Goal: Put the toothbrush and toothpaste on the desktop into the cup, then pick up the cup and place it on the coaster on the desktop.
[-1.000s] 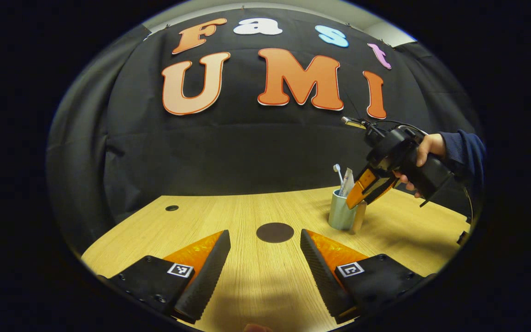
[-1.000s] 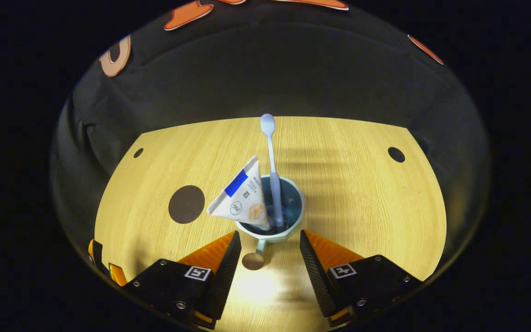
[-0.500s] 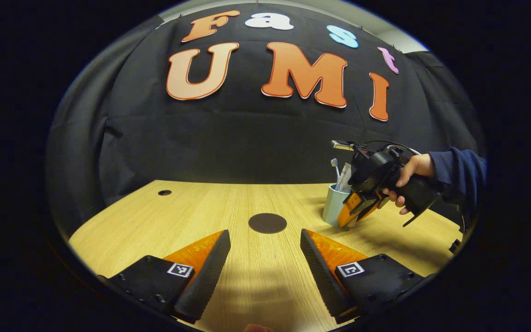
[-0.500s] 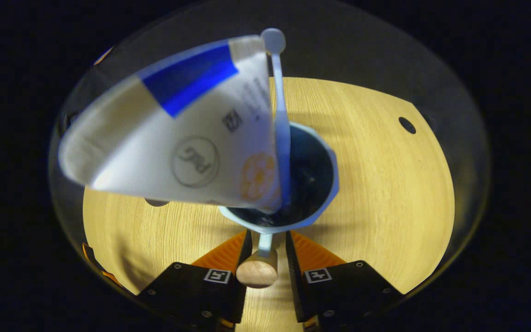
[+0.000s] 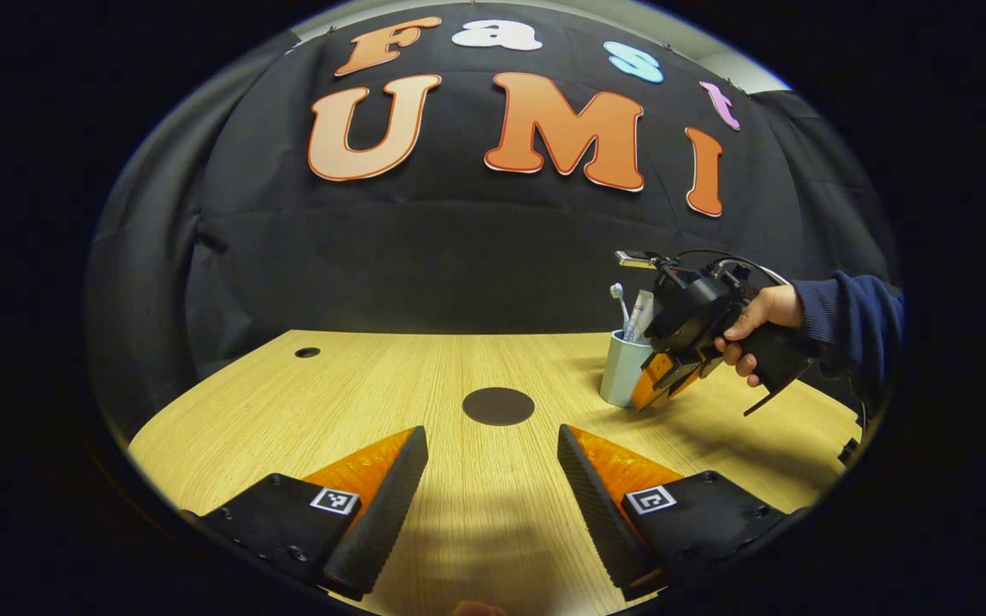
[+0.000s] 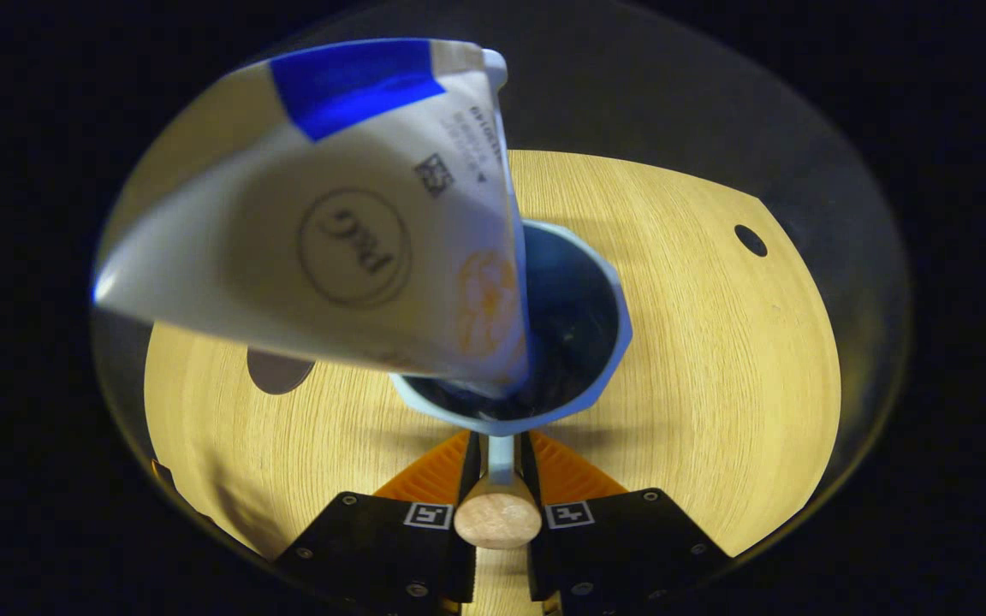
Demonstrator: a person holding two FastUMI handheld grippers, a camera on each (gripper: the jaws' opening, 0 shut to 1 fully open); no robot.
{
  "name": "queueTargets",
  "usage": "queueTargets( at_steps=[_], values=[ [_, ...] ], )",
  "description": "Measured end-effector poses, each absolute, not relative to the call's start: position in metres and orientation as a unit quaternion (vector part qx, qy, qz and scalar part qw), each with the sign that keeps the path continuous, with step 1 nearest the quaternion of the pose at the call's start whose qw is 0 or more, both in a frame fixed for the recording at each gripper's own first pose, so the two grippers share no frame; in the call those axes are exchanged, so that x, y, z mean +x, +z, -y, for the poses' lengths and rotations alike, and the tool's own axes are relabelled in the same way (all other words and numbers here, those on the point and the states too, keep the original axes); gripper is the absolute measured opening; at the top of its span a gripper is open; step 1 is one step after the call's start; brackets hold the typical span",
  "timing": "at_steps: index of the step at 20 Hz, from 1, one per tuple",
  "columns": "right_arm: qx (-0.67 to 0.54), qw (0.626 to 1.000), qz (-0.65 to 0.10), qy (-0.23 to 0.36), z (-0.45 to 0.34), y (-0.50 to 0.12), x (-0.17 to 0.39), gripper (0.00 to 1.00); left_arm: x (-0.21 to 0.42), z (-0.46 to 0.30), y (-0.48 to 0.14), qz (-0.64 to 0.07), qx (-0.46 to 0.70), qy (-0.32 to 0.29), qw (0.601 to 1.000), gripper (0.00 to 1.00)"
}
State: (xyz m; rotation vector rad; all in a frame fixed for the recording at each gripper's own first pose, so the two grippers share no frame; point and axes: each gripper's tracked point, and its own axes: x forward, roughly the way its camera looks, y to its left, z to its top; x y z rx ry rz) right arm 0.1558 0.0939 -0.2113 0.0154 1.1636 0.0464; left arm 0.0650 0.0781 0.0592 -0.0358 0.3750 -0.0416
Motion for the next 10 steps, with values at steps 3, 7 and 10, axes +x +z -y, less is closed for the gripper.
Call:
queueTargets(
  at_steps=[3,7,10],
  values=[
    [0.002,0.842,-0.54,0.027,-0.093,-0.208,0.16,0.24,0.064,-0.078,0.056,-0.19,-0.018,-0.022,0.981,0.98],
    [0.002,0.849,-0.527,0.041,-0.092,-0.207,0.164,0.23,0.065,-0.077,0.056,-0.189,-0.014,-0.023,0.982,0.98],
    [0.002,0.855,-0.516,0.053,-0.095,-0.201,0.169,0.23,0.066,-0.077,0.059,-0.189,-0.014,-0.023,0.982,0.98]
  ],
)
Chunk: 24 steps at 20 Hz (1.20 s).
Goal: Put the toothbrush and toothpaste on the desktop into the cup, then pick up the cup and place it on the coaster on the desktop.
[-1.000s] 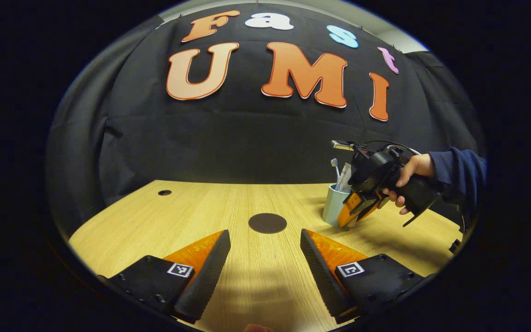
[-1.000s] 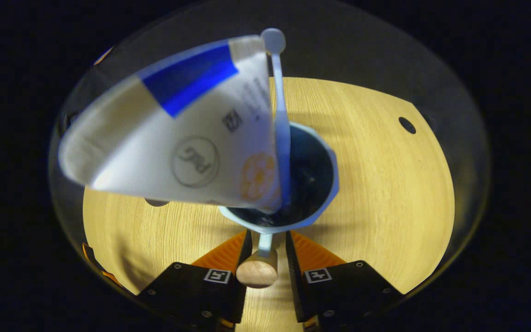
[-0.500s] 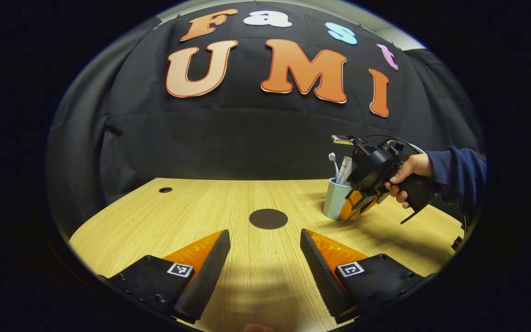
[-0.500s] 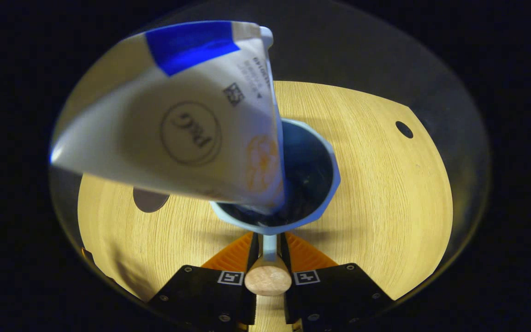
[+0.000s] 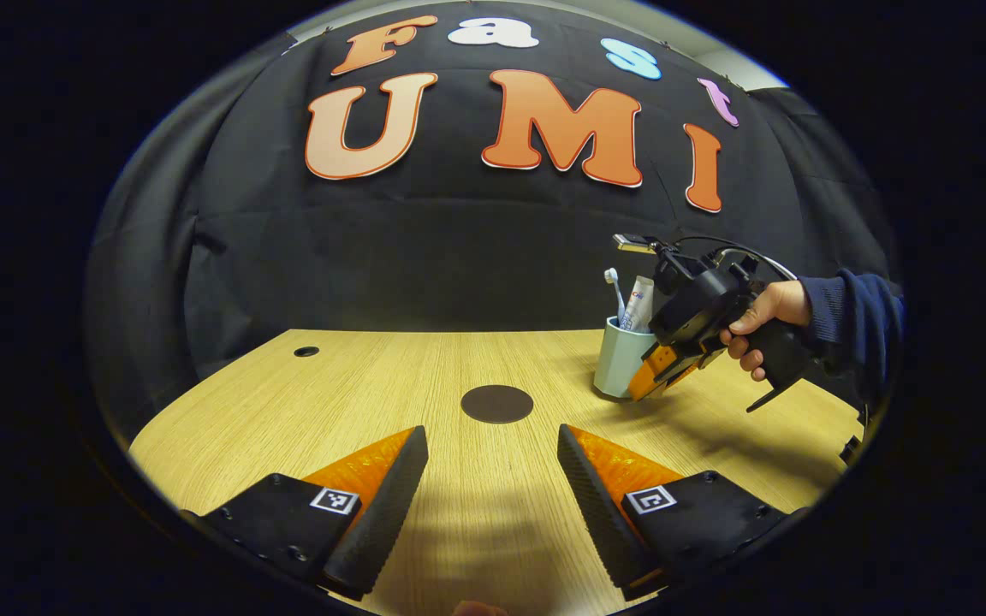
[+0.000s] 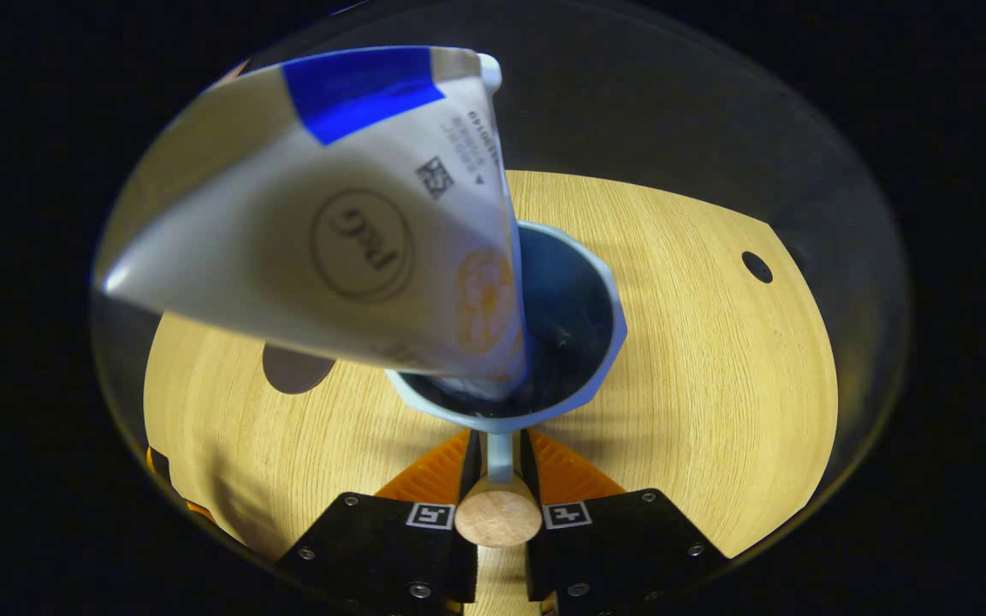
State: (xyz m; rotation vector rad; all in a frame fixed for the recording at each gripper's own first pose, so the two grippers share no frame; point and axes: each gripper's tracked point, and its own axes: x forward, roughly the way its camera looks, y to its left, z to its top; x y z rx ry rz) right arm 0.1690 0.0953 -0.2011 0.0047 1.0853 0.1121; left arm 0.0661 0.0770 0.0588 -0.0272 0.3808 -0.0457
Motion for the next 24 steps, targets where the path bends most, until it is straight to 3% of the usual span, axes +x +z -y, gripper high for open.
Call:
queueTargets(
  at_steps=[1,2,24],
  values=[
    [0.002,0.858,-0.511,0.059,-0.095,-0.199,0.172,0.18,0.065,-0.077,0.059,-0.189,-0.013,-0.023,0.982,0.98],
    [0.0,0.859,-0.507,0.062,-0.094,-0.198,0.173,0.23,0.066,-0.075,0.062,-0.187,-0.013,-0.024,0.982,0.98],
    [-0.072,0.858,-0.484,0.155,-0.109,-0.174,0.197,0.22,0.042,-0.104,0.047,-0.18,-0.025,-0.005,0.983,0.97]
  ],
)
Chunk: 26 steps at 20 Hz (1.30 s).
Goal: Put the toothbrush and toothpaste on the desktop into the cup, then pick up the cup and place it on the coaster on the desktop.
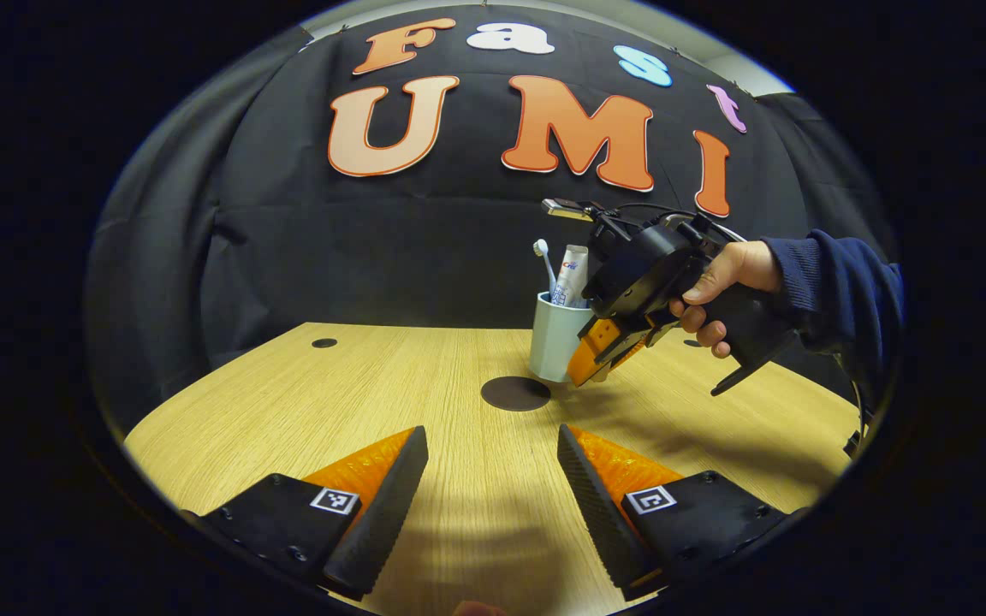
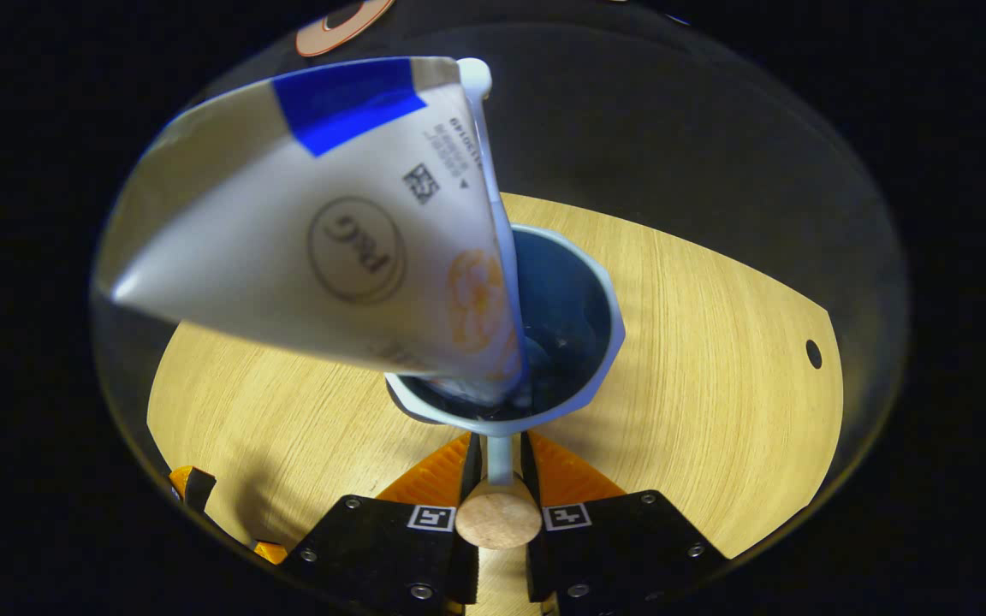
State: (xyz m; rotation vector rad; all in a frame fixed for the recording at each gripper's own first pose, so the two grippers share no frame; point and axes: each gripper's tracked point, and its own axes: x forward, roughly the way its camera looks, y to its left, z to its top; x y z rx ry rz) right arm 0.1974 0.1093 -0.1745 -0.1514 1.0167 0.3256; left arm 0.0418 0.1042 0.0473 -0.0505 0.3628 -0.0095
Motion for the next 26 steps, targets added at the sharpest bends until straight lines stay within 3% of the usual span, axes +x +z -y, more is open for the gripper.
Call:
queueTargets(
  at_steps=[26],
  values=[
    [-0.087,0.833,-0.513,0.187,-0.114,-0.177,0.206,0.22,0.027,-0.151,0.028,-0.195,-0.044,0.046,0.979,0.97]
  ],
)
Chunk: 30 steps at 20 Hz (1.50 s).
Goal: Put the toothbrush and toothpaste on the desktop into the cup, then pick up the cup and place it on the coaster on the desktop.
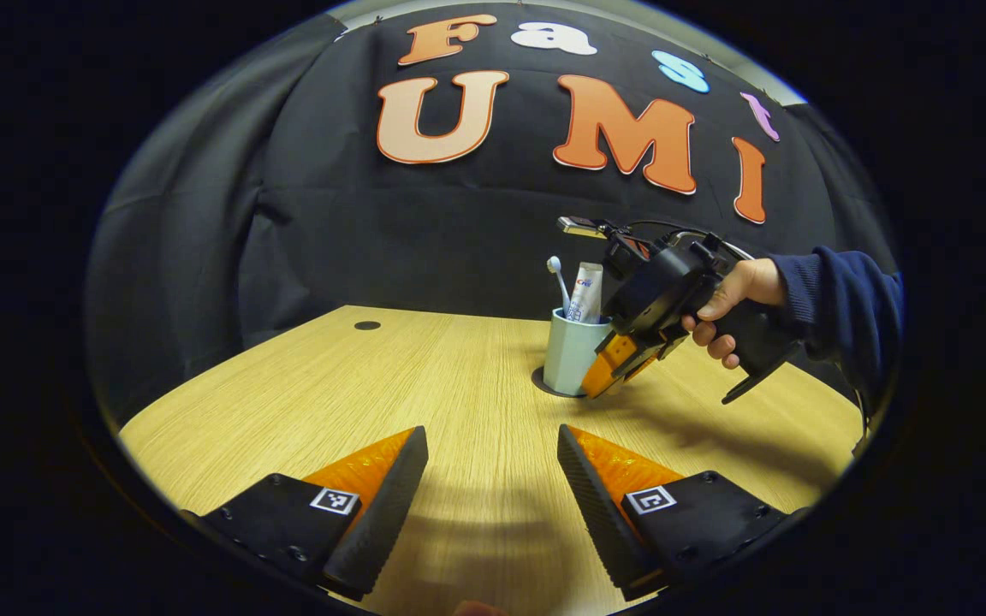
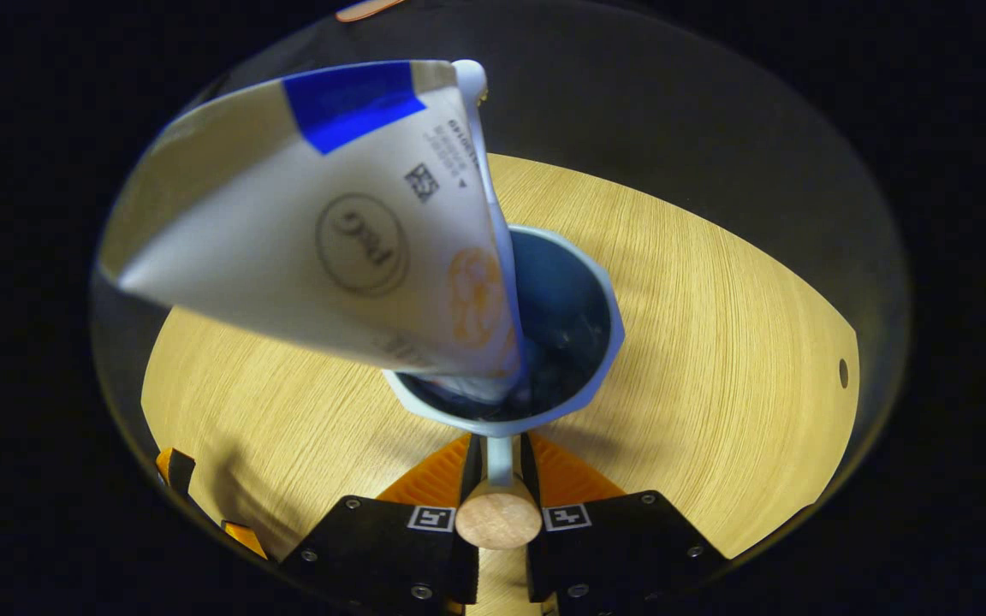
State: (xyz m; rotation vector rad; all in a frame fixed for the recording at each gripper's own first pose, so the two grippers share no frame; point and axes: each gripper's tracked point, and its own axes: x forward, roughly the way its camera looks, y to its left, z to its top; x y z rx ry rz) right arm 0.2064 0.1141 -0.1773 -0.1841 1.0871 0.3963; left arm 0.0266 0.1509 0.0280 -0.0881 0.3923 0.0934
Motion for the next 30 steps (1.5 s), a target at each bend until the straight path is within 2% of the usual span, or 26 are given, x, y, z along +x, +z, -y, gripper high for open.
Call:
queueTargets(
  at_steps=[2,3,6,9,11,15,19,30],
  values=[
    [-0.08,0.832,-0.515,0.188,-0.108,-0.179,0.206,0.24,0.027,-0.148,0.028,-0.197,-0.045,0.046,0.978,0.98],
    [-0.075,0.835,-0.511,0.189,-0.106,-0.177,0.204,0.31,0.027,-0.147,0.028,-0.197,-0.044,0.046,0.978,0.98],
    [-0.067,0.845,-0.49,0.205,-0.105,-0.154,0.203,0.4,0.029,-0.144,0.031,-0.197,-0.04,0.045,0.979,0.97],
    [-0.05,0.859,-0.461,0.216,-0.107,-0.137,0.204,0.62,0.031,-0.138,0.035,-0.196,-0.032,0.045,0.979,0.97],
    [-0.043,0.867,-0.445,0.219,-0.098,-0.124,0.201,0.71,0.03,-0.137,0.038,-0.193,-0.023,0.045,0.98,0.97],
    [-0.04,0.886,-0.405,0.222,-0.079,-0.106,0.195,0.81,0.038,-0.12,0.052,-0.18,-0.008,0.037,0.983,0.97],
    [-0.019,0.917,-0.344,0.2,-0.043,-0.075,0.179,0.86,0.051,-0.1,0.071,-0.159,0.003,0.025,0.987,0.97],
    [0.012,0.974,-0.184,0.129,0.064,-0.016,0.136,0.87,0.088,-0.031,0.117,-0.107,0.017,-0.024,0.994,0.97]
  ],
)
